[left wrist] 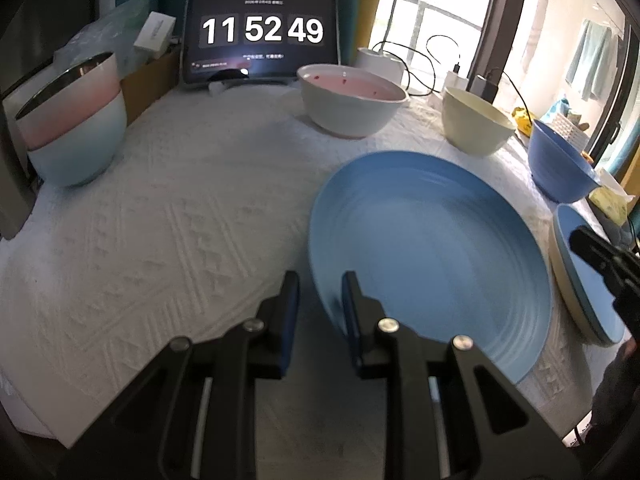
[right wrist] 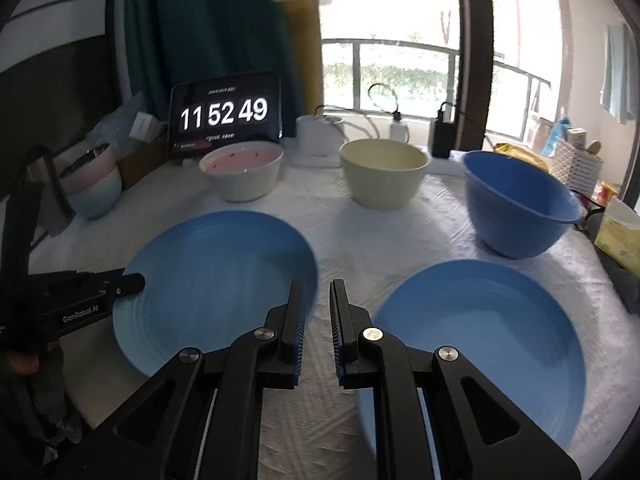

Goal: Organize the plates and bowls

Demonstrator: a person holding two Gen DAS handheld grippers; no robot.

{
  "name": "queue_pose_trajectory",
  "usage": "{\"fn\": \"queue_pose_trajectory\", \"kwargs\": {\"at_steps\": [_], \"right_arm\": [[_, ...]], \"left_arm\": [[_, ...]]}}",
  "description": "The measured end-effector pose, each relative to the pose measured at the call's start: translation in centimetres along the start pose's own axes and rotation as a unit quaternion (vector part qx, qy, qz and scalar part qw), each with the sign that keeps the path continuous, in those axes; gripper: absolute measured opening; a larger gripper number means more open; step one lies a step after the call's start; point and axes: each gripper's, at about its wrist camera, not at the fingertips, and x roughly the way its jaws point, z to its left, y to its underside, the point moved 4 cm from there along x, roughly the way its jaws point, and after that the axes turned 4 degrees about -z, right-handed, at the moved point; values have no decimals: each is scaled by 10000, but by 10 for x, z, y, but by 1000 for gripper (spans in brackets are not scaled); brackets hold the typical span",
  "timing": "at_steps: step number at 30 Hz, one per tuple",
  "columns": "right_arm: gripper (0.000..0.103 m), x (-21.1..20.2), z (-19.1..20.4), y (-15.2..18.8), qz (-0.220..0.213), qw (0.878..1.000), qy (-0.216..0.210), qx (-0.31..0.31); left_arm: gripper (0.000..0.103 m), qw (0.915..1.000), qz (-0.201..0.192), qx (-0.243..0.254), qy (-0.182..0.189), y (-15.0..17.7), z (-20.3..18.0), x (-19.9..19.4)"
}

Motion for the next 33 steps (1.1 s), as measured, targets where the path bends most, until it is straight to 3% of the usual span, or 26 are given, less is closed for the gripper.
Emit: {"fn": "queue_pose_trajectory", "kwargs": {"at_steps": [3, 8, 18, 33], "right_arm": [[14, 9, 9, 2, 145, 9999, -59, -58], [29, 20, 16, 7, 374, 9992, -85, -102], [31, 34, 20, 19, 667, 9976, -147, -137], [30, 35, 19, 19, 537, 9981, -224, -198]], "left_arm": [[22, 10000, 7, 23, 8, 2, 1, 1], [22, 10000, 10, 52, 10, 3, 1, 2], [22, 9996, -51, 266, -103, 3, -2, 2], [23, 9988, -150, 445, -110, 8, -13, -2]]}}
